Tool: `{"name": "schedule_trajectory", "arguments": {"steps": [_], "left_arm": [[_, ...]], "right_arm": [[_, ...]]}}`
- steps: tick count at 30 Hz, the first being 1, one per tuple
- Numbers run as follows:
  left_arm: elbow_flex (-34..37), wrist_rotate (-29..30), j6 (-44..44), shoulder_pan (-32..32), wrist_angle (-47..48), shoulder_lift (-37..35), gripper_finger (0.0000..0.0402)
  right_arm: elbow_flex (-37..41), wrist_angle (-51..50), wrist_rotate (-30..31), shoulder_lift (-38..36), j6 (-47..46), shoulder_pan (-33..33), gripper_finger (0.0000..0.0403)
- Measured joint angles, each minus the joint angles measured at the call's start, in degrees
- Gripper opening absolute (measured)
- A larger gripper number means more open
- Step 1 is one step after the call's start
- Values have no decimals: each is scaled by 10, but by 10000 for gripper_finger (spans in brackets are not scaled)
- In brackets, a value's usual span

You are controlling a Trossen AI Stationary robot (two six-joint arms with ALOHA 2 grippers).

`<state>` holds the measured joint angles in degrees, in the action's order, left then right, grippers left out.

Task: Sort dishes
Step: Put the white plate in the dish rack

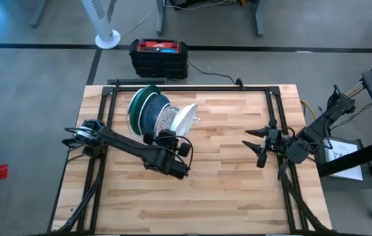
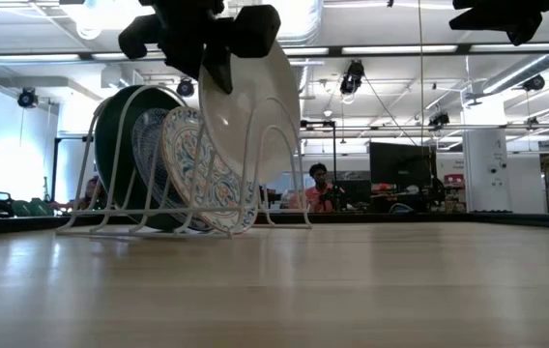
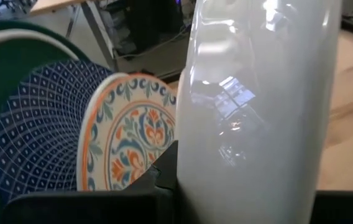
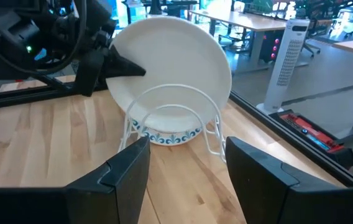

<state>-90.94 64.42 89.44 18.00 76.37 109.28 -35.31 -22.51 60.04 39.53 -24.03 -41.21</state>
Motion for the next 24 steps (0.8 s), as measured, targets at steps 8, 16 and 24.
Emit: {"name": "schedule_trajectory", "arguments": {"steps": [8, 16, 24], "left_arm": [[0, -24, 32, 0, 6, 17, 51], [0, -42, 55, 0, 8, 33, 51], [0, -69, 74, -1, 8, 51, 51]], "right_arm": [[0, 0, 0, 0, 0, 0, 201], [2, 0, 0, 0, 0, 0, 200], [2, 0, 0, 0, 0, 0, 199]]}}
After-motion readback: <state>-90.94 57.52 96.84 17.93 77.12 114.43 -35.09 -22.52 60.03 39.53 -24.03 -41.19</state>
